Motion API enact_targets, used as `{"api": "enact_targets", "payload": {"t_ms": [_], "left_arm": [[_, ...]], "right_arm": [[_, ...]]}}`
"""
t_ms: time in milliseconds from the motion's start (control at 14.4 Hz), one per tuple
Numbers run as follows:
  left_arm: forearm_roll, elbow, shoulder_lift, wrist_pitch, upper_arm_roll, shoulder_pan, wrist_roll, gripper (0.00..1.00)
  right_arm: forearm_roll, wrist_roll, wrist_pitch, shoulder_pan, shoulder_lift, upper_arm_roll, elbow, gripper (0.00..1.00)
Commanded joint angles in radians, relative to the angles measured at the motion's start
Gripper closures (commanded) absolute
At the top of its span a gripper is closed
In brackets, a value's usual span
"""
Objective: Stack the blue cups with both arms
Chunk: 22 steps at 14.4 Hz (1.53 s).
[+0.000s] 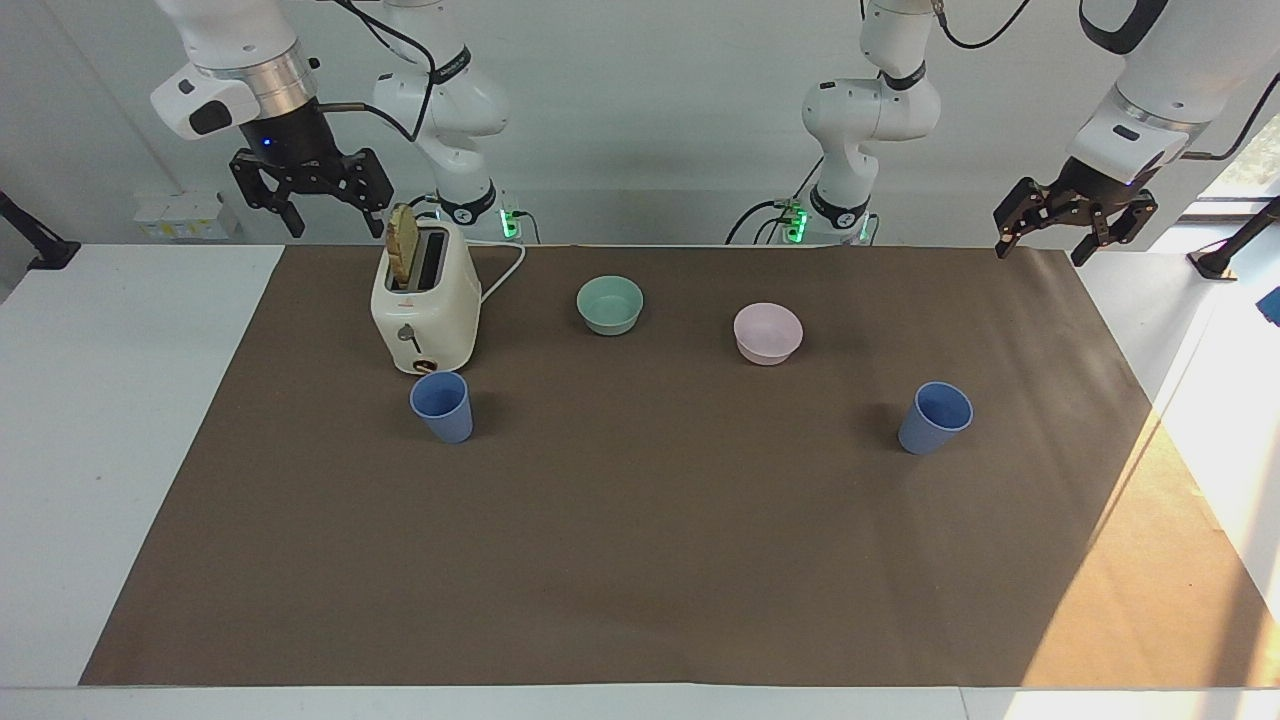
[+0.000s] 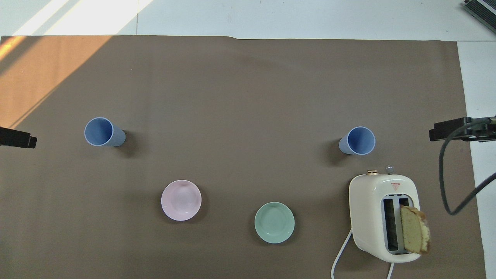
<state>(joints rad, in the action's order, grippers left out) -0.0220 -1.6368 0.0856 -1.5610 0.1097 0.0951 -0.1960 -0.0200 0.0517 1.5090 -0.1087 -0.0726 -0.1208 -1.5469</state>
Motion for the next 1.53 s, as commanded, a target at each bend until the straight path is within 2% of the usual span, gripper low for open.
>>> {"api": "enact_targets", "payload": {"t_ms": [0,417,696,974,1183,1322,1461], "left_arm": [[0.008,-0.050,0.000,-0.083,0.002,0.008,-0.010,0.00],[0.007,-0.231,-0.012,-0.321,0.002,0.005,-0.013,0.00],[0.007,-0.247,-0.098,-0.439,0.001,0.000,-0.011,0.00],[0.007,-0.250,-0.153,-0.498,0.001,0.003,-0.013,0.00],[0.007,-0.265,-0.240,-0.574,0.001,0.005,-0.007,0.00],[0.005,-0.317,-0.242,-0.631,0.001,-0.009,-0.011,0.00],[0.005,-0.357,-0.247,-0.698,0.001,-0.003,-0.002,0.11]], "right_arm": [[-0.021,0.008,0.016,-0.008,-0.027,0.000,-0.033,0.00],[-0.021,0.008,0.016,-0.008,-0.027,0.000,-0.033,0.00],[-0.021,0.008,0.016,-0.008,-0.027,0.000,-0.033,0.00],[-0.021,0.008,0.016,-0.008,-0.027,0.000,-0.033,0.00],[-0.021,0.008,0.016,-0.008,-0.027,0.000,-0.033,0.00],[-0.021,0.008,0.016,-0.008,-0.027,0.000,-0.033,0.00],[-0.021,0.008,0.014,-0.008,-0.027,0.000,-0.033,0.00]]}}
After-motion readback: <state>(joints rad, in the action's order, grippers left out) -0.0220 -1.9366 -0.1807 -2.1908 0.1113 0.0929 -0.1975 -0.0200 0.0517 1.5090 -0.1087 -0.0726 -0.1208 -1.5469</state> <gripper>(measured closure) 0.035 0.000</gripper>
